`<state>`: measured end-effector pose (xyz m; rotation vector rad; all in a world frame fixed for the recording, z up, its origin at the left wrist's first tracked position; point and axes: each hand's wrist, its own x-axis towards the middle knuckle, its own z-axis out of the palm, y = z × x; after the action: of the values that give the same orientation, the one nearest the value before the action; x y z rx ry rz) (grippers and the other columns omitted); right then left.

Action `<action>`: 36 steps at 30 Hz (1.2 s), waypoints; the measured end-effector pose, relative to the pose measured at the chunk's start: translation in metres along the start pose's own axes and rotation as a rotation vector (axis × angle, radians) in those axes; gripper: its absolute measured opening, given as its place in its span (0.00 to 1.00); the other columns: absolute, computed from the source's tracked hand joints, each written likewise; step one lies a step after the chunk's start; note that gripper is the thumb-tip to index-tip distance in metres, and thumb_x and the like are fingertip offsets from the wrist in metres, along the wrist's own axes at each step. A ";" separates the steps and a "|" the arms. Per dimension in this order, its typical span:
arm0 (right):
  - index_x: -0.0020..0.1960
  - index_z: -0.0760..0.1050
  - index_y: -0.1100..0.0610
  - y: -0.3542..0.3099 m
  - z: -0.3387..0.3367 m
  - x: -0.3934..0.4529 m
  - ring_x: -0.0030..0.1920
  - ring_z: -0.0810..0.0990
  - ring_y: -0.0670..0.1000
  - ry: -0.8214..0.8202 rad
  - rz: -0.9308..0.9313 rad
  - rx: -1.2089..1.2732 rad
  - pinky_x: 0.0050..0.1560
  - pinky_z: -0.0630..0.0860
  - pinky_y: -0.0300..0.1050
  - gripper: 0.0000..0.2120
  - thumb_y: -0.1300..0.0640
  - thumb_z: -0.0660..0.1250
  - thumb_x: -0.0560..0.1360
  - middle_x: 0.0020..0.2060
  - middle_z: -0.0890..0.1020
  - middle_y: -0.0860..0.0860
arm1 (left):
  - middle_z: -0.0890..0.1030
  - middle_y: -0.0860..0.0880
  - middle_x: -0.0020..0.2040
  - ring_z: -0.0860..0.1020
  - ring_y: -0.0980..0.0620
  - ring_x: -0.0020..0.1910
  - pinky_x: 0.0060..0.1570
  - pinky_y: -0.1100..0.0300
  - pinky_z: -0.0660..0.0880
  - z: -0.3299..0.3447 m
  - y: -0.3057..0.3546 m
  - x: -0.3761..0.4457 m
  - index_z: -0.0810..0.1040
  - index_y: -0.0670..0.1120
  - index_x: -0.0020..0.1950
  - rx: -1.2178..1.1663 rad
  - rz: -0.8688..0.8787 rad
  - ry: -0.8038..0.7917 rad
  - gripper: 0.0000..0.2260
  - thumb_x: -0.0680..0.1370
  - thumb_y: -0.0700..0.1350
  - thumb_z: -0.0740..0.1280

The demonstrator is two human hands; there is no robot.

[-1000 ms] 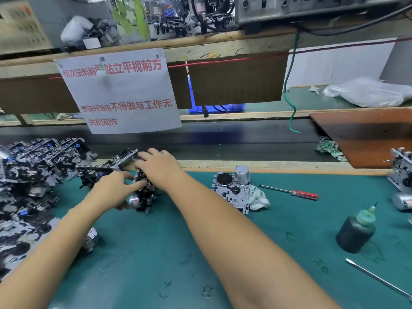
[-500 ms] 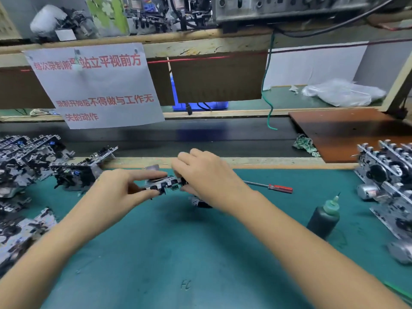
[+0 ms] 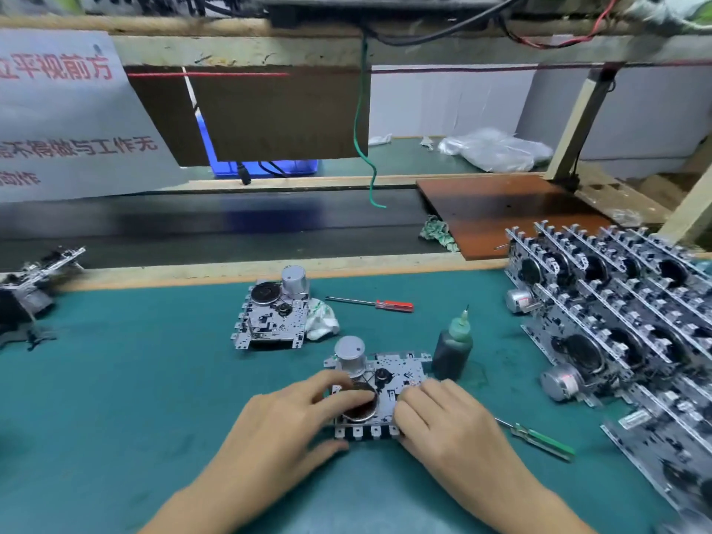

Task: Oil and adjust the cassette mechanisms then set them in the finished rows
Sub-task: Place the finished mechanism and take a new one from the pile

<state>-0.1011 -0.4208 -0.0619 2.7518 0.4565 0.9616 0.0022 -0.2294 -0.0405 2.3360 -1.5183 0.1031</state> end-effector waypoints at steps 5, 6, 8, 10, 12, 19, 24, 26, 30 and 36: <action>0.43 0.80 0.55 0.006 -0.004 -0.006 0.38 0.77 0.50 0.032 0.063 0.218 0.38 0.74 0.42 0.16 0.44 0.63 0.76 0.40 0.80 0.49 | 0.60 0.62 0.60 0.63 0.64 0.59 0.59 0.72 0.61 0.007 -0.023 0.001 0.57 0.64 0.71 -0.114 -0.126 0.028 0.48 0.55 0.73 0.71; 0.45 0.80 0.56 0.008 -0.005 -0.007 0.39 0.76 0.50 0.083 0.138 0.291 0.40 0.73 0.42 0.17 0.44 0.60 0.78 0.41 0.80 0.50 | 0.56 0.65 0.63 0.58 0.68 0.64 0.63 0.76 0.55 0.007 -0.026 0.004 0.51 0.67 0.72 -0.183 -0.137 -0.011 0.52 0.54 0.73 0.72; 0.47 0.77 0.56 0.012 -0.007 -0.008 0.42 0.75 0.47 0.161 0.336 0.424 0.43 0.72 0.40 0.17 0.45 0.57 0.80 0.42 0.79 0.48 | 0.48 0.72 0.68 0.49 0.72 0.69 0.65 0.79 0.48 0.009 -0.031 0.012 0.42 0.73 0.70 -0.308 -0.132 -0.114 0.55 0.54 0.72 0.74; 0.48 0.76 0.55 0.017 -0.007 -0.010 0.43 0.72 0.40 0.199 0.514 0.527 0.44 0.70 0.35 0.14 0.46 0.58 0.79 0.42 0.77 0.44 | 0.48 0.75 0.69 0.49 0.72 0.71 0.66 0.79 0.49 0.012 -0.034 0.017 0.42 0.75 0.69 -0.392 -0.113 -0.161 0.53 0.57 0.68 0.76; 0.48 0.75 0.51 0.020 -0.006 -0.011 0.43 0.71 0.37 0.225 0.639 0.588 0.44 0.67 0.30 0.08 0.49 0.60 0.76 0.41 0.74 0.40 | 0.52 0.77 0.68 0.54 0.72 0.70 0.65 0.79 0.51 0.015 -0.034 0.018 0.46 0.76 0.69 -0.439 -0.107 -0.127 0.49 0.59 0.65 0.77; 0.50 0.71 0.46 0.020 -0.001 -0.010 0.46 0.71 0.39 0.235 0.825 0.556 0.46 0.65 0.29 0.06 0.48 0.61 0.74 0.45 0.73 0.35 | 0.56 0.78 0.67 0.57 0.71 0.70 0.64 0.79 0.53 0.023 -0.027 0.013 0.55 0.67 0.70 -0.503 -0.152 -0.029 0.45 0.60 0.61 0.79; 0.52 0.65 0.40 0.027 0.003 -0.014 0.48 0.72 0.44 0.262 1.031 0.645 0.45 0.69 0.34 0.19 0.57 0.71 0.71 0.48 0.72 0.39 | 0.55 0.76 0.67 0.56 0.70 0.71 0.64 0.78 0.54 0.027 -0.024 0.011 0.48 0.72 0.71 -0.544 -0.153 -0.032 0.51 0.58 0.62 0.79; 0.53 0.64 0.40 0.029 0.005 -0.014 0.51 0.72 0.44 0.253 1.093 0.714 0.47 0.70 0.38 0.23 0.58 0.73 0.69 0.50 0.74 0.42 | 0.54 0.78 0.67 0.56 0.71 0.71 0.64 0.79 0.54 0.029 -0.022 0.011 0.45 0.75 0.69 -0.563 -0.172 -0.012 0.51 0.59 0.61 0.78; 0.57 0.64 0.45 0.032 0.014 -0.012 0.55 0.75 0.48 0.055 1.147 0.749 0.55 0.72 0.47 0.26 0.58 0.75 0.68 0.54 0.75 0.44 | 0.58 0.74 0.68 0.60 0.68 0.69 0.65 0.75 0.57 0.029 -0.014 0.014 0.50 0.70 0.72 -0.402 -0.105 0.109 0.46 0.61 0.58 0.74; 0.53 0.63 0.46 0.037 0.017 -0.011 0.49 0.73 0.46 -0.049 1.133 0.707 0.44 0.62 0.39 0.20 0.55 0.73 0.71 0.46 0.75 0.38 | 0.56 0.73 0.69 0.60 0.67 0.69 0.68 0.71 0.56 0.028 -0.015 0.013 0.51 0.64 0.74 -0.351 -0.028 0.151 0.47 0.62 0.63 0.74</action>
<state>-0.0903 -0.4604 -0.0713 3.6552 -1.1327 1.0042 0.0177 -0.2442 -0.0674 2.0235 -1.3110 0.0042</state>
